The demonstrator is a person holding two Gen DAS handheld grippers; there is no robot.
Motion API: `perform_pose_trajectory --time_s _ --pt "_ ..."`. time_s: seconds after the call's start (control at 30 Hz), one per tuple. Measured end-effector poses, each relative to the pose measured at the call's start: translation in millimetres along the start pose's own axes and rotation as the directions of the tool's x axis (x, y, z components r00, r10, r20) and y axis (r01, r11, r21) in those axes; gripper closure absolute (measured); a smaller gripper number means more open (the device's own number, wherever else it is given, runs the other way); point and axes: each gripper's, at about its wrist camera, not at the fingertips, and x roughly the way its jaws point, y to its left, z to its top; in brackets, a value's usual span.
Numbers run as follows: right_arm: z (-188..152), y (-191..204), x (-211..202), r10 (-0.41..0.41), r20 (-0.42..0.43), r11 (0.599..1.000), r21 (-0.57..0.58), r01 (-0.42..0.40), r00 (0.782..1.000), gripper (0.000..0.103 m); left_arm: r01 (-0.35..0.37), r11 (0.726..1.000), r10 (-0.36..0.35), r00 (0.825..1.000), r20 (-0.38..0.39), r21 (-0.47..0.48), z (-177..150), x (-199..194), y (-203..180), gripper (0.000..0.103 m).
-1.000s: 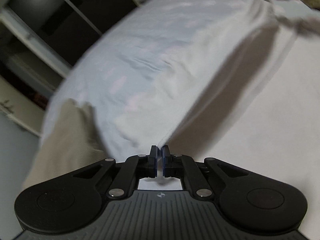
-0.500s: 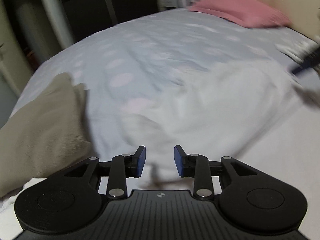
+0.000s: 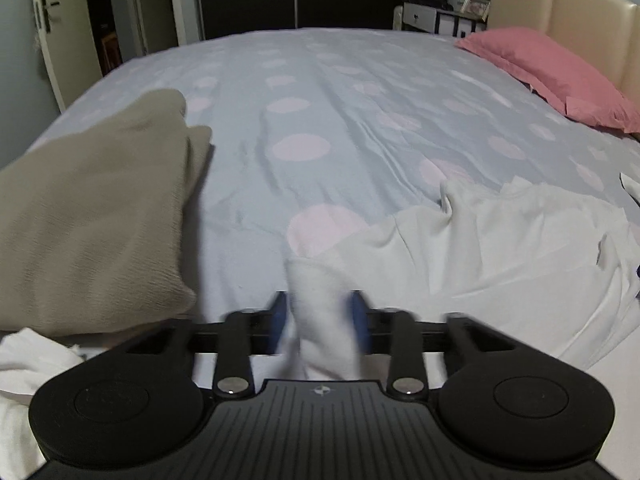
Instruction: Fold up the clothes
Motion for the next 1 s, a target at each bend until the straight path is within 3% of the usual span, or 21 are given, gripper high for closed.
perform_pose_trajectory --time_s 0.03,0.17,0.27,0.3,0.33,0.47,0.57,0.6,0.67,1.0 --pt "-0.2 1.4 0.1 0.004 -0.003 1.0 -0.004 -0.004 1.0 0.101 0.002 1.0 -0.002 1.0 0.006 -0.01 0.1 0.2 0.0 0.097" --pt "7.8 4.7 -20.4 -0.084 0.068 0.996 -0.028 0.086 0.994 0.102 -0.037 0.998 0.039 0.998 0.039 -0.045 3.1 -4.3 0.1 0.099" --pt "10.9 2.4 -29.0 -0.186 0.094 0.98 -0.049 0.192 0.978 0.102 -0.076 0.995 0.076 0.997 0.001 -0.065 1.1 2.3 3.9 0.099" --pt "10.7 0.7 -29.2 -0.223 0.093 0.972 -0.056 0.229 0.97 0.102 -0.082 0.994 0.081 0.997 -0.012 -0.075 -0.2 4.1 5.3 0.098" --pt "9.4 -1.7 -27.8 -0.239 0.082 0.968 -0.058 0.244 0.968 0.102 -0.074 0.993 0.073 0.997 -0.02 -0.092 -1.6 4.8 6.8 0.091" --pt "2.1 -9.4 -17.0 -0.206 0.001 0.977 -0.054 0.206 0.979 0.101 -0.053 0.993 0.051 0.998 -0.024 -0.103 -4.7 -6.8 5.8 0.08" --pt "2.2 -12.6 -20.1 -0.209 -0.004 0.977 -0.041 0.208 0.978 0.094 -0.05 0.993 0.048 0.999 -0.023 -0.103 -8.6 -20.5 4.9 0.055" --pt "2.6 -14.5 -23.5 -0.207 0.002 0.978 -0.032 0.207 0.978 0.091 -0.049 0.993 0.047 0.999 -0.022 -0.11 -11.7 -24.8 5.6 0.054" --pt "1.5 -19.5 -31.7 -0.196 0.014 0.98 -0.007 0.196 0.98 0.071 -0.042 0.992 0.037 0.998 -0.044 -0.122 -18.6 -30.4 6.9 0.054" --pt "-28.9 -34.0 -64.3 -0.149 -0.022 0.988 -0.031 0.148 0.989 0.066 0.014 0.996 -0.033 0.978 -0.206 -0.092 -70.3 -63.9 -8.3 0.053"
